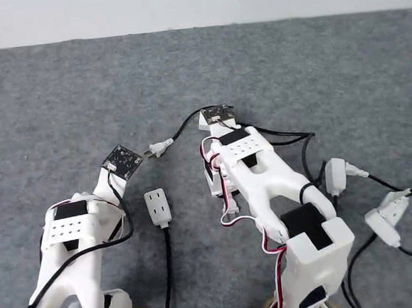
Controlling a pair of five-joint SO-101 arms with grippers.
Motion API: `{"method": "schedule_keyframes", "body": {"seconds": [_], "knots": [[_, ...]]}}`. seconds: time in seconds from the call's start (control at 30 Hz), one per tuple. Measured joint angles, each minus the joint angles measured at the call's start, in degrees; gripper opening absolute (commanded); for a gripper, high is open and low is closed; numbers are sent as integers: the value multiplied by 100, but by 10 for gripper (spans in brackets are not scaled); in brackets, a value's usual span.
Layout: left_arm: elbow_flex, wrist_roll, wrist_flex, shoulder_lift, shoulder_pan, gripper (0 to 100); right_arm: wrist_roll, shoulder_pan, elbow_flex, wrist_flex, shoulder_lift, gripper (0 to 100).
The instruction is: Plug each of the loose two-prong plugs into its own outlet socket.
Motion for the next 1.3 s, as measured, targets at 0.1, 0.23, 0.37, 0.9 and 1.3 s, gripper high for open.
{"method": "schedule_keyframes", "body": {"seconds": [0.1, 0.23, 0.37, 0.9, 1.3], "knots": [[0, 0, 0, 0, 0, 12, 18, 0, -132, 237, 0, 8], [0, 0, 0, 0, 0, 12, 185, -62, -316, 774, -475, 8], [-299, 88, 44, 440, 0, 12, 440, -369, -334, 1037, -1486, 8], [-1345, -1934, 1503, 1890, 457, 11, 369, -1943, -79, 677, -3270, 8], [-677, -1952, 1204, 967, 457, 11, 220, -2110, 105, 501, -3349, 8]]}}
